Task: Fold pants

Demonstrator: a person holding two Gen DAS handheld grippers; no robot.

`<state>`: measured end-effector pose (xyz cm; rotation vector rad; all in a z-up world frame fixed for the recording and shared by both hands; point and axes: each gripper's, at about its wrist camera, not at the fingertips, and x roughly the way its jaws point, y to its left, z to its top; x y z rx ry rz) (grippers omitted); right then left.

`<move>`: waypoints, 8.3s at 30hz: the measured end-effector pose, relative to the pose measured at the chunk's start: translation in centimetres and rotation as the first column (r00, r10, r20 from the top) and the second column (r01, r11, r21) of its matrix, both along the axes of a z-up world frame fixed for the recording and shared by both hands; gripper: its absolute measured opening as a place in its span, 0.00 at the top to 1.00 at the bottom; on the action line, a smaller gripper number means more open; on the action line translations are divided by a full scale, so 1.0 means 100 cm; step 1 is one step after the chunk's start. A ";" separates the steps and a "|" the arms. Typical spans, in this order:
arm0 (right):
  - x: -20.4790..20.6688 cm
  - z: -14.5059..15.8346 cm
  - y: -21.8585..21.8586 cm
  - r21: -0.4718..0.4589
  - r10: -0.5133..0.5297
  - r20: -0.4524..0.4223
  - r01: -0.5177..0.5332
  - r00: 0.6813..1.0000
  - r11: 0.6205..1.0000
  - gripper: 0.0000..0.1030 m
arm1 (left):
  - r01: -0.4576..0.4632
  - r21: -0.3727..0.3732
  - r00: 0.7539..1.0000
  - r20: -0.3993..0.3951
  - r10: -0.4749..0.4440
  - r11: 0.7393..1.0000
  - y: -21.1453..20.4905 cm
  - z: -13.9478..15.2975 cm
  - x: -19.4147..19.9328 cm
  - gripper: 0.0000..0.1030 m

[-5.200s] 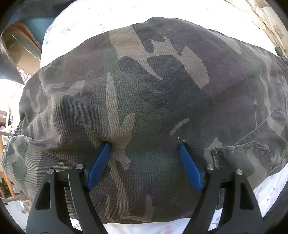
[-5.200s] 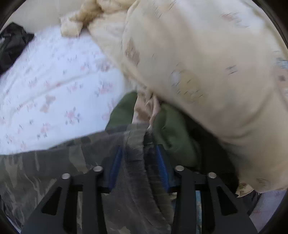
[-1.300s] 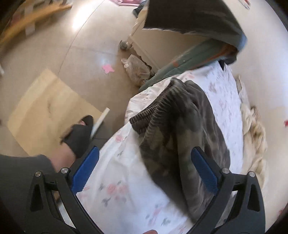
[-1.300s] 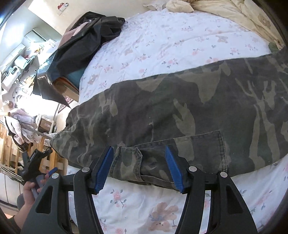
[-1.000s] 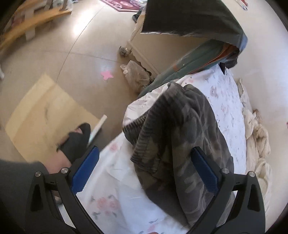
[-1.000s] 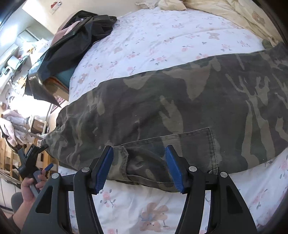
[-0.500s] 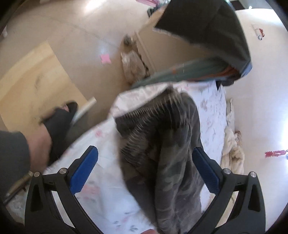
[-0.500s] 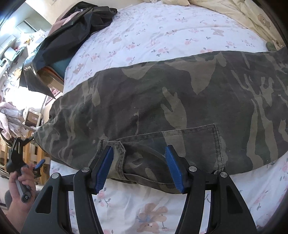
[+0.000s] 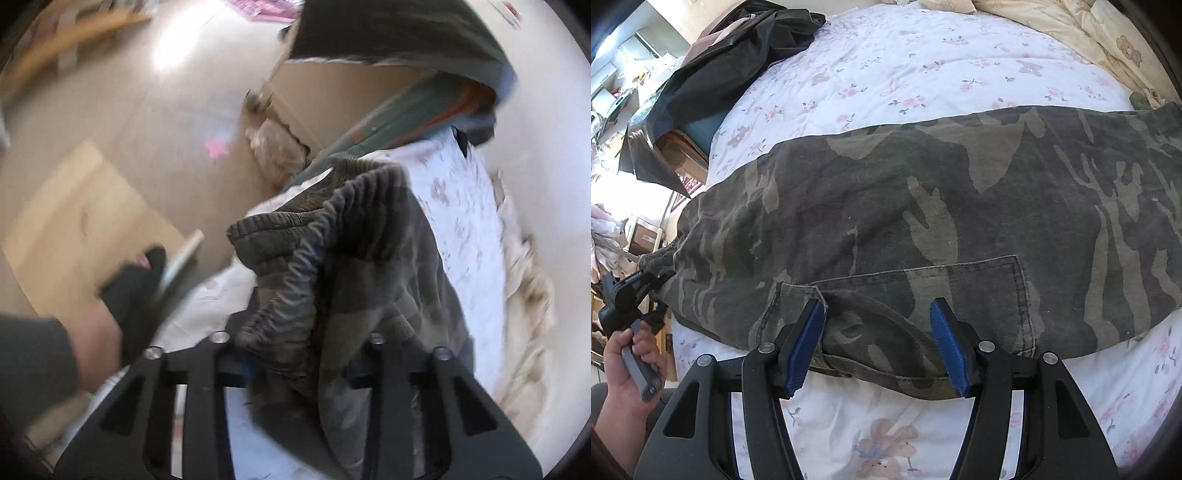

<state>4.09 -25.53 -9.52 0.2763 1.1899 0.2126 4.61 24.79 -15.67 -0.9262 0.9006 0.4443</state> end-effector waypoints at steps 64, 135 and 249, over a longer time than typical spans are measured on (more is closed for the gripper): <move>0.063 0.058 -0.068 0.376 -0.029 0.006 0.024 1.000 0.926 0.94 | 0.750 0.298 0.662 -0.340 -0.668 0.591 -0.219 0.051 0.085 0.01; 0.257 0.007 0.159 -0.104 0.564 -0.116 -0.575 0.817 0.812 0.98 | 0.839 0.088 0.512 -0.460 -0.725 0.537 -0.248 -0.049 0.089 0.00; -0.056 -0.026 -0.104 0.289 -0.457 -0.325 0.547 0.828 0.786 0.66 | 0.647 0.172 0.756 -0.265 -0.598 0.742 -0.196 0.055 0.079 0.01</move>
